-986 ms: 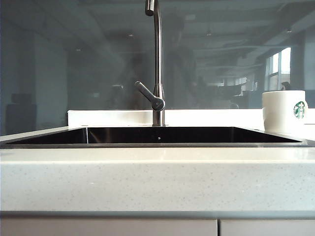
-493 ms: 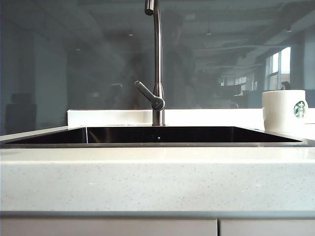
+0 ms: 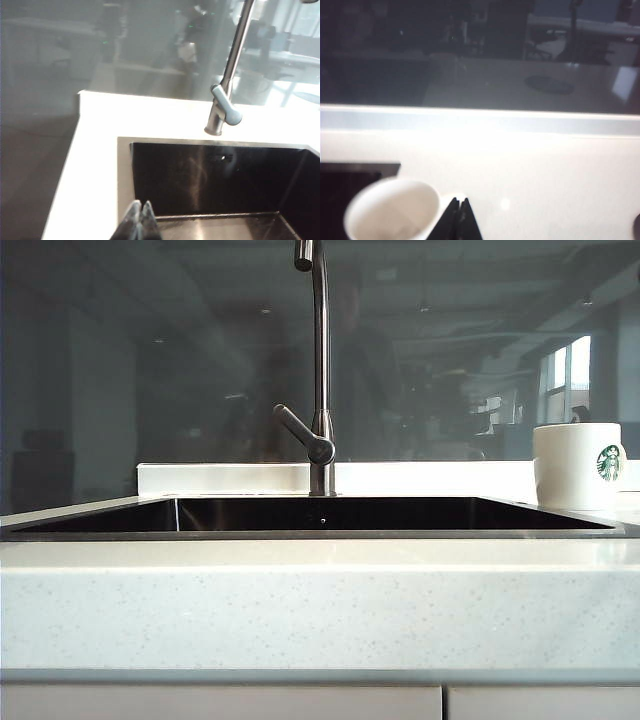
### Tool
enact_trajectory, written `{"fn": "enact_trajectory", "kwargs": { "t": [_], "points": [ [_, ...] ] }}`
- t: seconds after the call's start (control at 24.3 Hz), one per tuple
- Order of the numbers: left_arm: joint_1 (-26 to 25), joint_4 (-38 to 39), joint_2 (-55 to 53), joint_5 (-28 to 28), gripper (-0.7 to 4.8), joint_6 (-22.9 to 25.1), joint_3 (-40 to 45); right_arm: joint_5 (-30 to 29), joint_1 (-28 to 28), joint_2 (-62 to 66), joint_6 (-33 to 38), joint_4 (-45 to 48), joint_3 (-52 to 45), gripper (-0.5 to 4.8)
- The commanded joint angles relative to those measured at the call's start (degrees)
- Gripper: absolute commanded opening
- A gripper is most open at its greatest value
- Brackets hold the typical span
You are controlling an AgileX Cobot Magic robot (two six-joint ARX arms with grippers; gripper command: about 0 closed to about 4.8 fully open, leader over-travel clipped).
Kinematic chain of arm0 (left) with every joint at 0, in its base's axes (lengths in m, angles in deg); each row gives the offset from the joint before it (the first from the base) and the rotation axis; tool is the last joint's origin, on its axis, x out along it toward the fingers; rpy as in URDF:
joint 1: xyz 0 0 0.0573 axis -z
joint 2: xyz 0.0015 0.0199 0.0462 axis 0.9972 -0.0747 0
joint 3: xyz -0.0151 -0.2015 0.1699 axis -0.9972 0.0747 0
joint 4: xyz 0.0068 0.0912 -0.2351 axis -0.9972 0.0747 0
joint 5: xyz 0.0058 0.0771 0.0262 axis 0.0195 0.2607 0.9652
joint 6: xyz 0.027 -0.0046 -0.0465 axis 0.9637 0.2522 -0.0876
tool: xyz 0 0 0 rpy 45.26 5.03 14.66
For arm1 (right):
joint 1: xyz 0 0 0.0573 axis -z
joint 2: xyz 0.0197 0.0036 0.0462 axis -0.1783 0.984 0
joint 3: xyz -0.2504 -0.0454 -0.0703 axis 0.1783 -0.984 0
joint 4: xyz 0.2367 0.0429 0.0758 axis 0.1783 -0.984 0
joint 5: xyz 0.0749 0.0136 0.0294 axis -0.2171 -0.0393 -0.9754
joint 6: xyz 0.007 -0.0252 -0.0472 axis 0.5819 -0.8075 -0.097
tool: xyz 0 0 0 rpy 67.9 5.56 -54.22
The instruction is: Pick up the mug next to the sink, go to the faucet to get some water, pour the water into the sink, and finally put the mug back to its place.
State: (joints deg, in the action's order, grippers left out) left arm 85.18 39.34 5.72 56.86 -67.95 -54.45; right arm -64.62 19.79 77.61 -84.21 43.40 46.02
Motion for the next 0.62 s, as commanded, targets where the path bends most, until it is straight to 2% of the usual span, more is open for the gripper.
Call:
{"fn": "enact_trajectory", "kwargs": {
  "t": [0.04,0.12,0.21,0.25,0.29,0.33,0.37,0.62],
  "points": [
    [-0.1,-9.5,-13.1,-5.2,-0.05,0.5,-4.9,-14.4,7.8,8.7,-0.2,9.5,0.0,-0.06],
    [-0.1,-13.8,-22.9,-9.9,-0.04,0.2,-8.8,-23.3,13.9,17.9,-0.1,17.9,0.3,-0.06],
    [0.4,-17.4,-30.1,-13.4,-0.04,-0.5,-12.0,-28.3,15.6,26.2,-0.2,21.5,2.7,0.02],
    [0.8,-18.2,-31.8,-14.4,-0.04,-0.6,-12.8,-29.7,15.8,28.4,-0.2,21.6,3.7,0.30],
    [0.8,-18.9,-33.4,-15.0,-0.04,-0.7,-13.7,-31.5,15.9,30.9,-0.2,21.6,5.1,0.84],
    [1.0,-19.2,-36.3,-15.9,-0.02,-0.6,-15.7,-34.2,15.8,35.0,-0.2,21.7,7.6,1.99],
    [2.0,-19.2,-38.4,-16.5,-0.02,-0.6,-17.5,-35.2,15.0,37.8,-0.2,21.7,9.8,2.30],
    [2.4,-19.3,-42.0,-16.1,-0.02,-0.4,-20.7,-35.2,11.9,46.6,-3.1,21.6,18.3,2.30]
  ]
}}
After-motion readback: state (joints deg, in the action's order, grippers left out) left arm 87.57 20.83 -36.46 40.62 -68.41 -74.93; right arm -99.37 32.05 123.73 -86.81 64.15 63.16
